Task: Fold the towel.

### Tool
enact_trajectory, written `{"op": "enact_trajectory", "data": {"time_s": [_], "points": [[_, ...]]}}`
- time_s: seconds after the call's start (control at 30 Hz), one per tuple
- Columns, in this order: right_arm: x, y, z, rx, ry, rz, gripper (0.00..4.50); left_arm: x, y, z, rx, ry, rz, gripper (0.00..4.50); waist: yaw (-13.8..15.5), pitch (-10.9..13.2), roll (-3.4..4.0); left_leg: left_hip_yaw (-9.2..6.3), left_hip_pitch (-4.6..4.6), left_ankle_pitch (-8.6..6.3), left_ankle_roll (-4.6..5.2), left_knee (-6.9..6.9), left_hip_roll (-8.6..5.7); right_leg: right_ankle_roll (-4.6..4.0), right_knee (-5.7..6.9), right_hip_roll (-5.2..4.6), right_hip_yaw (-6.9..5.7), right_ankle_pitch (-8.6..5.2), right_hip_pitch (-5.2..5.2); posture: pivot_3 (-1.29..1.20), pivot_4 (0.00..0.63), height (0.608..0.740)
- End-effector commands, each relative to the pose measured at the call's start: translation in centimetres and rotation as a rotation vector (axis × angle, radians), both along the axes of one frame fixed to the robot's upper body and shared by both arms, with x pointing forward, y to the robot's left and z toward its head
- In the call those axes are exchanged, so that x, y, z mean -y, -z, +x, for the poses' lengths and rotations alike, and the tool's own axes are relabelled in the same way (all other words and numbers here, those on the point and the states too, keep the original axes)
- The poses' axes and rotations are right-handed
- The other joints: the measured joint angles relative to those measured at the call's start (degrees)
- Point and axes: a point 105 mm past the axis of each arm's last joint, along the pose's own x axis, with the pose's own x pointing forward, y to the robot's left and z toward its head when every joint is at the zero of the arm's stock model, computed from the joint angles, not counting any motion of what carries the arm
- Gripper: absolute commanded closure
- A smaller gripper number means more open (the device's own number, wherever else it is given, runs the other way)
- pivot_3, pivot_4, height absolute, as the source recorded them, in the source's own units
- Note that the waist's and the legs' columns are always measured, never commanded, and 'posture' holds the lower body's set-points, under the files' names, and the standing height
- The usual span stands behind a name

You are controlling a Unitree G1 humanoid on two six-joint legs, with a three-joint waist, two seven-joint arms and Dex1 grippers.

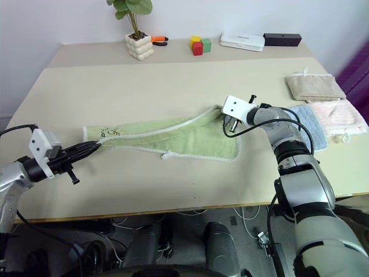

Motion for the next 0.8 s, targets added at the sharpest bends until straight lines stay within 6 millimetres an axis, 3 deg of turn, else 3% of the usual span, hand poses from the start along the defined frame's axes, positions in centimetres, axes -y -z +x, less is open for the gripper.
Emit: {"op": "enact_trajectory", "data": {"time_s": [0.03, 0.27, 0.33, 0.43, 0.53, 0.6, 0.7, 0.8], "points": [[0.5, -2.7, 0.5, 0.083, 0.018, 0.041, 4.45, -0.6, -1.0, 1.1, 0.060, -0.028, 0.017, 4.50, 0.0, 0.0, 0.01, 0.01, 0.00, 0.00, 0.00, 0.00, 0.00, 0.00, 0.00, 0.00, 0.00, 0.00, 0.00, 0.00, 0.150, 0.740], [-0.3, -6.5, 2.6, 0.219, 0.134, 0.152, 4.45, -2.1, -3.2, 7.8, 0.189, -0.192, 0.045, 4.50, 0.1, 0.0, 0.01, 0.04, 0.01, 0.03, -0.01, 0.02, -0.02, 0.01, 0.02, 0.01, 0.00, 0.01, 0.02, 0.00, 0.150, 0.740], [-0.9, -9.1, 3.6, 0.302, 0.210, 0.212, 4.45, -3.0, -6.1, 11.4, 0.276, -0.327, 0.039, 4.50, 0.4, 0.0, -0.03, 0.05, 0.01, 0.03, -0.02, 0.02, -0.02, 0.01, 0.06, 0.01, -0.01, 0.01, 0.02, 0.00, 0.150, 0.740], [-1.5, -13.7, 4.2, 0.471, 0.277, 0.265, 4.45, -3.8, -11.5, 13.8, 0.462, -0.437, 0.101, 4.50, 0.0, 0.1, -0.10, 0.01, -0.09, 0.10, -0.09, 0.02, -0.02, 0.00, 0.08, 0.08, -0.02, 0.02, -0.07, 0.00, 0.150, 0.740], [-1.8, -18.1, 3.6, 0.608, 0.255, 0.392, 4.45, -4.2, -17.7, 13.3, 0.667, -0.461, 0.075, 4.50, -0.1, 0.1, -0.10, 0.12, -0.18, 0.10, -0.08, -0.12, -0.03, 0.03, 0.03, 0.06, -0.01, 0.03, -0.16, 0.00, 0.150, 0.740], [-2.1, -18.9, 2.9, 0.625, 0.189, 0.448, 4.45, -4.3, -19.3, 12.4, 0.737, -0.424, 0.104, 4.50, -0.4, 0.1, -0.11, 0.29, -0.10, 0.09, -0.08, -0.32, -0.03, 0.08, -0.05, 0.03, -0.01, -0.01, -0.17, 0.00, 0.150, 0.740], [-1.8, -17.5, 2.4, 0.586, 0.124, 0.442, 4.45, -5.1, -19.0, 11.6, 0.742, -0.396, 0.122, 4.50, -0.9, 0.1, -0.10, 0.59, 0.23, 0.10, -0.09, -0.69, -0.03, 0.11, -0.10, -0.04, 0.00, -0.03, -0.09, 0.00, 0.150, 0.740], [-1.9, -14.3, 1.0, 0.502, -0.014, 0.427, 4.45, -5.0, -16.5, 9.9, 0.720, -0.266, 0.160, 4.50, -1.4, 0.1, -0.10, 0.65, 0.65, 0.11, -0.09, -0.72, -0.02, 0.13, -0.11, -0.06, 0.02, -0.05, 0.26, 0.00, 0.150, 0.740]]}}
